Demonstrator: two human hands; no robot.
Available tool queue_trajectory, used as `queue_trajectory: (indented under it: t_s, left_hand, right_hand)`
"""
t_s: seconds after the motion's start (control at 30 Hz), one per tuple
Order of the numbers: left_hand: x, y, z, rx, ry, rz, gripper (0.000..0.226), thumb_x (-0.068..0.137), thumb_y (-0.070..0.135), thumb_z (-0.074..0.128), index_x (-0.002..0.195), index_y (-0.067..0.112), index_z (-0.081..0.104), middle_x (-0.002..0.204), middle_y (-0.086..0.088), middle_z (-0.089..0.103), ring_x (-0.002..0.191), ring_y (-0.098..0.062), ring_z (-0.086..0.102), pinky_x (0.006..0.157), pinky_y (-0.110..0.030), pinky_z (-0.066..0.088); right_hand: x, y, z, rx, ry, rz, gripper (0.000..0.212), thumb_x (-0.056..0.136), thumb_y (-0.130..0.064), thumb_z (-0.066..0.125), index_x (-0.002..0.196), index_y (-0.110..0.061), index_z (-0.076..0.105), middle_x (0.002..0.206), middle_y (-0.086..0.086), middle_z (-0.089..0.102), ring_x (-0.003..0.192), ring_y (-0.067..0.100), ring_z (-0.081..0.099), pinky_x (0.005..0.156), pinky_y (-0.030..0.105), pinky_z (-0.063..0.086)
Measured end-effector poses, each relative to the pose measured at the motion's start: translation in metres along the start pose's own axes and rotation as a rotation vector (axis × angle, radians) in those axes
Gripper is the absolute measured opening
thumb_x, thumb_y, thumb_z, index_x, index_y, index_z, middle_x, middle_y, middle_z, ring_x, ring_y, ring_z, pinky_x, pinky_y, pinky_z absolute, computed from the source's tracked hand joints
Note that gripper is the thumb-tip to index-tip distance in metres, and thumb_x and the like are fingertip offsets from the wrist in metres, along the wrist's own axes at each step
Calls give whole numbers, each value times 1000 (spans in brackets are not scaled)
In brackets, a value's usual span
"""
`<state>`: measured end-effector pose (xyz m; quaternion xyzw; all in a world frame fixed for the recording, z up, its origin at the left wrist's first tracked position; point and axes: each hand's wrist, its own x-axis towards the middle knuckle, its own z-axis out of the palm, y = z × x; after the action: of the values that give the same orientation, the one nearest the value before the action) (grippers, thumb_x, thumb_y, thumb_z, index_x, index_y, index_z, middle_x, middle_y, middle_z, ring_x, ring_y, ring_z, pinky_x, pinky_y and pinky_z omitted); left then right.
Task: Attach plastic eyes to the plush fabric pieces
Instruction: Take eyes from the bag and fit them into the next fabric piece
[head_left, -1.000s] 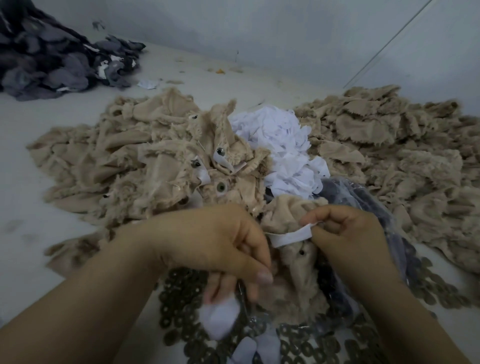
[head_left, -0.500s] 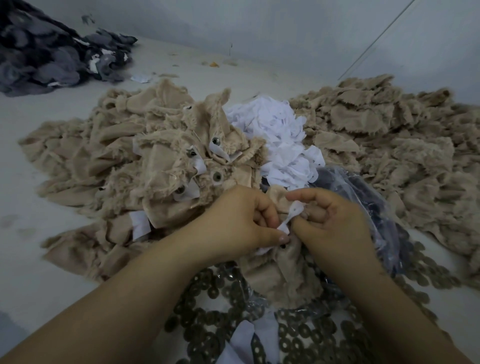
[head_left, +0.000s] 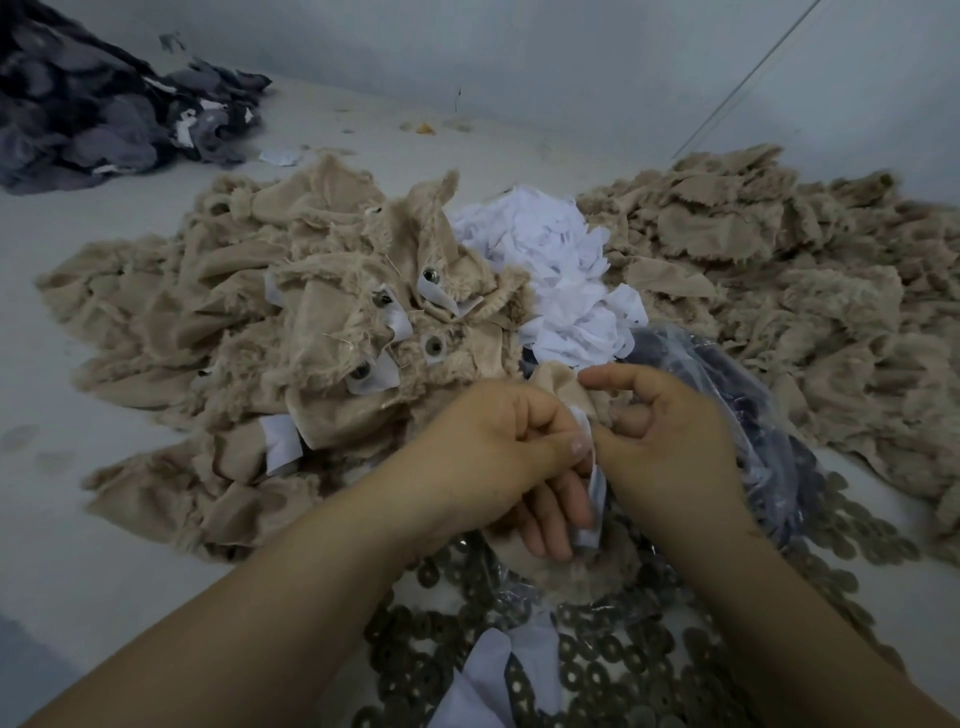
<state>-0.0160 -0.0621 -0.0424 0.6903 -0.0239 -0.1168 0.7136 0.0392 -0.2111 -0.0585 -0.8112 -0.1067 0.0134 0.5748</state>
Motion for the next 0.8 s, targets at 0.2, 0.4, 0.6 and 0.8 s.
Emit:
queue_trajectory:
  t_s: [0.2,0.4,0.6,0.8]
  left_hand:
    - [11,-4,-8,99,177,87,20,89,1,68,103,7,55,56,-17,64,34,-23,51,38,-26,44]
    - [21,-10,-16,84,223,168,8,83,4,75,78,1,70,61,-21,65,38,-19,51,40,-25,43]
    - [18,-18,-23,-228,112,150,9,79,5,72,80,-4,71,59,-22,64,42,-22,59,39,-24,49]
    - [12,-18,-11,-176,68,117,9,81,4,72,80,-4,68,64,-29,65,43,-27,63,42,-26,51]
  right_hand:
    - [-1,-1,-1,59,-55,0,23,84,-10,78,97,-27,69,77,-2,78,73,10,75,64,27,60]
    - [2,2,0,56,-60,-2,24,82,-17,81,102,-26,70,76,-3,78,71,8,75,61,25,60]
    - [8,7,-4,-17,-8,-38,21,83,-14,79,99,-26,70,59,-9,71,42,-4,56,42,11,41]
    - [7,9,-3,16,-28,-48,22,83,-10,79,99,-24,70,47,-9,63,36,-3,50,39,10,36]
